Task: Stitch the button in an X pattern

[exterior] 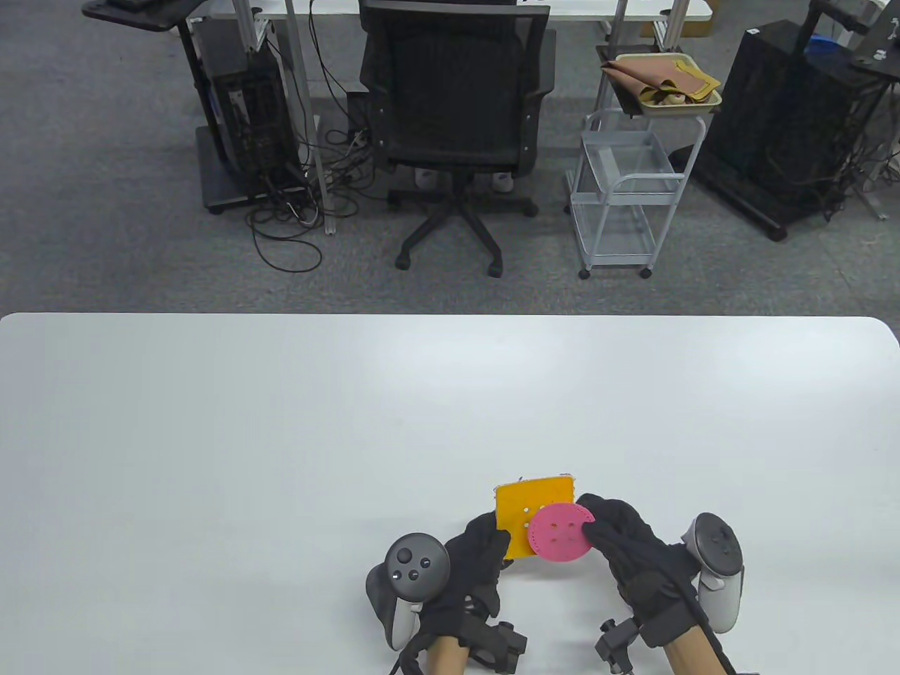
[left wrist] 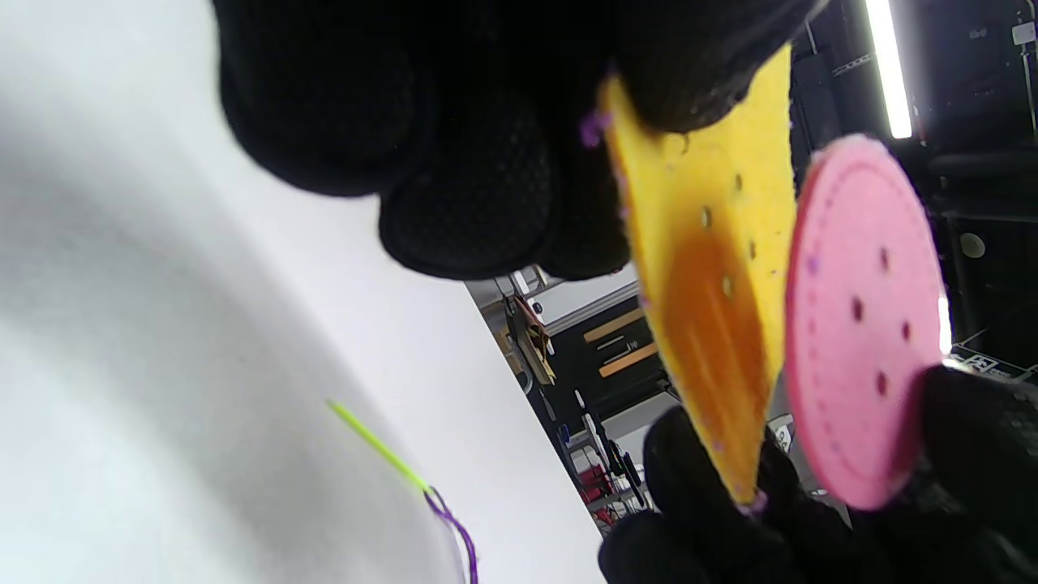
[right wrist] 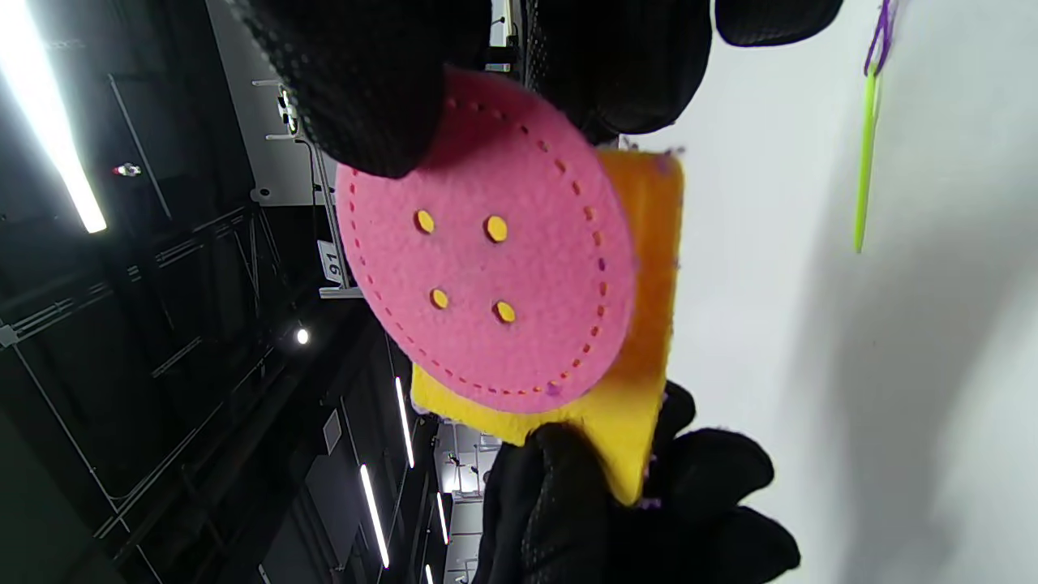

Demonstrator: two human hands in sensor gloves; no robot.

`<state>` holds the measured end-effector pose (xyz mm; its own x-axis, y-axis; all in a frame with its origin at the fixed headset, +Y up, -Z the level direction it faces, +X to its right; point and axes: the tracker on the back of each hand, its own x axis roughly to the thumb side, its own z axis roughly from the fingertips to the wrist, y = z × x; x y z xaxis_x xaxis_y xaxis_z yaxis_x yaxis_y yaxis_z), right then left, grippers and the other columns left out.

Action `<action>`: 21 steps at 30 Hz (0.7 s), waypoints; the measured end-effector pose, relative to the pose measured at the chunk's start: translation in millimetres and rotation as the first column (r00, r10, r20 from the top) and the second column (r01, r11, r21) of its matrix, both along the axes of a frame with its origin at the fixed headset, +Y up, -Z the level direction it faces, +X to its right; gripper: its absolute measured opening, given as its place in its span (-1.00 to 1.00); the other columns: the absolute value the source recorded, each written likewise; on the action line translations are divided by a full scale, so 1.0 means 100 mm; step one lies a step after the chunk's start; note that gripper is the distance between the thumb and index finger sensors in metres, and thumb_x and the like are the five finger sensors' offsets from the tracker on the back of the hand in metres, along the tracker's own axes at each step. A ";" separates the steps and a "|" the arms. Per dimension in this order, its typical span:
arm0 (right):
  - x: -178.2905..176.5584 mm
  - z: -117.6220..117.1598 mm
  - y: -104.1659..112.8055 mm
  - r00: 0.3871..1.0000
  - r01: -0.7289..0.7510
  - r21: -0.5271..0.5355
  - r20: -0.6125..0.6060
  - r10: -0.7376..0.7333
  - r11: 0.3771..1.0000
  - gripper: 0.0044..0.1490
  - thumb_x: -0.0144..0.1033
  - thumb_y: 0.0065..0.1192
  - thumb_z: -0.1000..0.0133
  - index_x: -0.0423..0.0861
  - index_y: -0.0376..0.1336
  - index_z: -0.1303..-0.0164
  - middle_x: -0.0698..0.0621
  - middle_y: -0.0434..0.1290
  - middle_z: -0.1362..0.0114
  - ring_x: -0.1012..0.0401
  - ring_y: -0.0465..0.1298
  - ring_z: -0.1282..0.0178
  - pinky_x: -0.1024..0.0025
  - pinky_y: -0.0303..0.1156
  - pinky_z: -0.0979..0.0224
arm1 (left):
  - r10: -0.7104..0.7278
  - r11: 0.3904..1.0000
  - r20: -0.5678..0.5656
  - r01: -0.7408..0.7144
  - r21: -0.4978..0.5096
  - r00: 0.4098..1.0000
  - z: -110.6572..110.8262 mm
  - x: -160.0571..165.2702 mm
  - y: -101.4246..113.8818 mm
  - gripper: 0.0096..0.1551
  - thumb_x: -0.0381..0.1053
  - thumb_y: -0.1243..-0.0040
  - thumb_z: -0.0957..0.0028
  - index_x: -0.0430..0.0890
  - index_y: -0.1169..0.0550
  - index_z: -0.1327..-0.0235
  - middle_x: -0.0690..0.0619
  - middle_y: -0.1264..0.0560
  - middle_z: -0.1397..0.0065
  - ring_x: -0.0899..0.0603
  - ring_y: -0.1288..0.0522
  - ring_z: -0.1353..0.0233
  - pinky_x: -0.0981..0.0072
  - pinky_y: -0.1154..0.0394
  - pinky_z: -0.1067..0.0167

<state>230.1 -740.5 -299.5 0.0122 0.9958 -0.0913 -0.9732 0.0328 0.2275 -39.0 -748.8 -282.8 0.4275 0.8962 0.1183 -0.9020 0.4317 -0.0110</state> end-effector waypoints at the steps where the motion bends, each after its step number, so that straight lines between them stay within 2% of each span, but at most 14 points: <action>1: 0.00 0.00 0.00 1.000 0.001 -0.001 -0.002 -0.001 1.000 -0.55 -0.17 0.17 -0.18 0.09 0.17 -0.26 -0.25 0.04 -0.66 -0.14 0.13 -0.60 -0.29 -0.08 -0.66 | 0.000 1.000 0.007 0.000 -0.002 1.000 0.00 0.01 0.00 -0.58 0.00 -0.16 -0.08 -0.07 -0.62 -0.15 0.07 -0.76 -0.02 -0.04 -0.75 0.06 0.16 -0.69 0.18; 17: -0.01 0.02 0.02 0.999 0.022 0.007 0.033 -0.022 1.000 -0.57 -0.18 0.14 -0.20 0.12 0.13 -0.25 -0.08 0.20 -0.56 0.00 0.24 -0.53 -0.18 -0.03 -0.70 | 0.027 1.000 0.108 -0.026 -0.004 0.994 0.01 0.16 0.00 -0.57 0.01 -0.15 -0.09 -0.05 -0.60 -0.17 0.08 -0.75 -0.07 -0.04 -0.75 0.01 0.15 -0.69 0.13; 21: 0.02 0.02 0.03 0.998 -0.038 0.032 0.053 0.036 0.999 -0.57 -0.18 0.13 -0.20 0.13 0.12 -0.26 -0.06 0.21 -0.54 0.03 0.25 -0.52 -0.15 -0.04 -0.72 | 0.027 0.999 0.147 -0.023 -0.027 0.989 0.00 0.20 -0.01 -0.56 -0.01 -0.14 -0.10 -0.08 -0.58 -0.20 0.06 -0.74 -0.11 -0.07 -0.75 -0.03 0.11 -0.68 0.10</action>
